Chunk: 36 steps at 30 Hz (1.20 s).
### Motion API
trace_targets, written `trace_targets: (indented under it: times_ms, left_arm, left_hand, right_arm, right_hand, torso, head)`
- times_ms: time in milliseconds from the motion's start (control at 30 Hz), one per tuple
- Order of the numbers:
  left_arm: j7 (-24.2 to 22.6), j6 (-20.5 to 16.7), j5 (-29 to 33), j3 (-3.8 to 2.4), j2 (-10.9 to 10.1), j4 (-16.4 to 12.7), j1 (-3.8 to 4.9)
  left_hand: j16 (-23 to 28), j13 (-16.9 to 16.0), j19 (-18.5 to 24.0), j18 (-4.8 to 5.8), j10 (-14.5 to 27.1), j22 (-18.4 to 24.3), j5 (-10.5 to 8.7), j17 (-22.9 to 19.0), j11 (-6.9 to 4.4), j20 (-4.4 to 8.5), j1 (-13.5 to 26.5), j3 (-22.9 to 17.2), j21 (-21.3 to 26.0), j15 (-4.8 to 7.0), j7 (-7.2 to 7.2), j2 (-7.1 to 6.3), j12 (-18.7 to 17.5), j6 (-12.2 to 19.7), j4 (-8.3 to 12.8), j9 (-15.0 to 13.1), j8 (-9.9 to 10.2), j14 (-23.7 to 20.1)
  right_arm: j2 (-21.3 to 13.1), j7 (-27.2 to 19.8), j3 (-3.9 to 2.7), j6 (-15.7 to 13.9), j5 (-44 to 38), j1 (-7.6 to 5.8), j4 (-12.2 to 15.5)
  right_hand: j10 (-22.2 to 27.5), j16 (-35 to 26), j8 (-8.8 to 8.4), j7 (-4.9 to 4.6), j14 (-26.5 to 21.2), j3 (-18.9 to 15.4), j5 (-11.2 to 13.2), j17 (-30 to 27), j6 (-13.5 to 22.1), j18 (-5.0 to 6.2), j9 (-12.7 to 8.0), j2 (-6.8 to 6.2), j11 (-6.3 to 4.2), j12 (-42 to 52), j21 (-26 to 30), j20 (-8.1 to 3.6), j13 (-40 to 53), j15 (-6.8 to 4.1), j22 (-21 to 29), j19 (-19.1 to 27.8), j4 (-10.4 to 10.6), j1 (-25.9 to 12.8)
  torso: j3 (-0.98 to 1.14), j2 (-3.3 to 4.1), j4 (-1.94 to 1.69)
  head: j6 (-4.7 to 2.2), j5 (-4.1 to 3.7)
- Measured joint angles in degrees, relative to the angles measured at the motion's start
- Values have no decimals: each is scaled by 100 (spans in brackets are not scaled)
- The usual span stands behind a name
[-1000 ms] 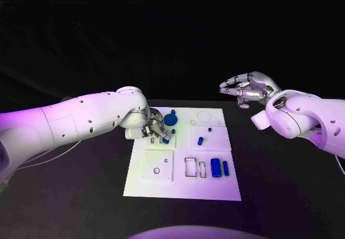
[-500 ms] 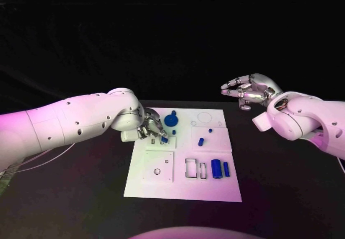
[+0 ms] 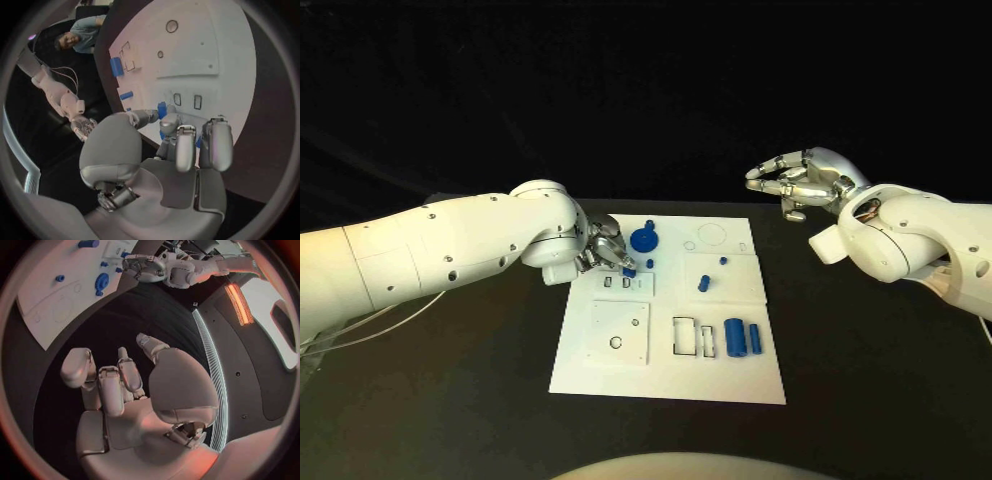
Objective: Assemble the parts on the task board
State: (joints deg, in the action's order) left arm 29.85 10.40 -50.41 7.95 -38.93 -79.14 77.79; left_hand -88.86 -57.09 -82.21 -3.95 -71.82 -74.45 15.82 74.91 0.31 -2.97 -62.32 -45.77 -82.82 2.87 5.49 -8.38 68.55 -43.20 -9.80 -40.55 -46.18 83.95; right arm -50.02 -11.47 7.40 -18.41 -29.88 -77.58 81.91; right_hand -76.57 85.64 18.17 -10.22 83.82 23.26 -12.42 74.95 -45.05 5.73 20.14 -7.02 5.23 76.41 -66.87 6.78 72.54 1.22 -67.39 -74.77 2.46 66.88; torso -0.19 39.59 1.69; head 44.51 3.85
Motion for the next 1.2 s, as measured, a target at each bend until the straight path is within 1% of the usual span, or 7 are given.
trace_targets:
  times_ms: [100,200,367,900,933,1000,1200]
  left_arm:
    - [1,-5,-190,4,12,14,-46]
    - [16,3,-326,4,44,31,-83]
    - [52,50,-538,5,94,60,-136]
    - [157,207,-738,-8,95,49,-146]
    - [173,229,-747,-8,93,49,-149]
    - [190,259,-754,-11,91,49,-152]
    - [239,348,-783,-36,87,30,-151]
  left_hand:
    - [0,-39,-20,0,-66,-2,141,0,-18,20,53,18,0,20,-27,-53,16,-46,18,-12,-28,21]
    - [0,-51,-20,0,-80,-2,313,0,-20,20,60,25,0,41,-28,-60,35,-47,25,-33,-28,0]
    - [0,0,-20,0,-80,-9,438,0,-20,20,91,40,0,41,-29,-91,35,-89,40,-39,-28,0]
    - [0,77,-20,0,-80,-5,526,0,-19,20,173,40,0,40,-69,-128,-22,-134,41,-73,-27,-1]
    - [0,77,-20,0,-80,-5,526,0,-19,20,173,40,0,41,-70,-128,-22,-150,41,-74,-27,-1]
    - [0,77,-20,0,-80,-5,526,0,-19,20,174,40,0,40,-70,-129,-22,-150,41,-74,-22,-1]
    - [0,77,-20,0,-79,-15,555,0,-19,20,190,40,0,40,-71,-145,-22,-150,41,-74,-29,-1]
  right_arm:
    - [-1,-3,3,-1,0,13,-3]
    - [-1,-10,3,0,0,22,-6]
    - [3,-33,5,10,-8,31,-12]
    - [-11,-80,10,40,-75,38,-10]
    - [-11,-80,10,42,-78,38,-11]
    - [-9,-81,10,46,-80,39,-14]
    - [-5,-81,10,57,-86,43,-31]
  right_hand:
    - [22,0,0,21,0,0,0,0,21,0,0,0,-22,-1,2,20,-17,0,19,21,0,0]
    - [64,-34,0,21,1,0,0,0,21,0,6,0,0,-41,91,8,-55,-1,73,73,0,0]
    - [105,-76,22,21,22,0,-22,0,21,0,12,0,-3,-90,220,0,-104,-22,208,165,0,0]
    - [145,-143,44,3,22,0,-22,-75,39,0,17,0,-1,-141,353,-1,-164,-22,328,246,0,0]
    - [167,-167,44,3,22,0,-22,-91,39,6,20,0,-14,-168,379,2,-185,-22,338,249,0,0]
    - [196,-178,44,3,22,-2,-22,-116,39,88,23,0,-10,-200,389,20,-227,-22,344,267,2,0]
    - [242,-178,44,23,22,-17,-22,-136,59,90,22,0,-15,-245,388,6,-290,-22,344,280,16,0]
  torso:
    - [0,-2,3]
    - [-1,-2,7]
    - [-4,-1,13]
    - [1,11,8]
    - [1,11,7]
    - [1,11,4]
    - [3,8,8]
  head:
    - [0,-5]
    - [3,-5]
    - [10,1]
    - [55,-12]
    - [59,-7]
    - [70,3]
    - [102,26]
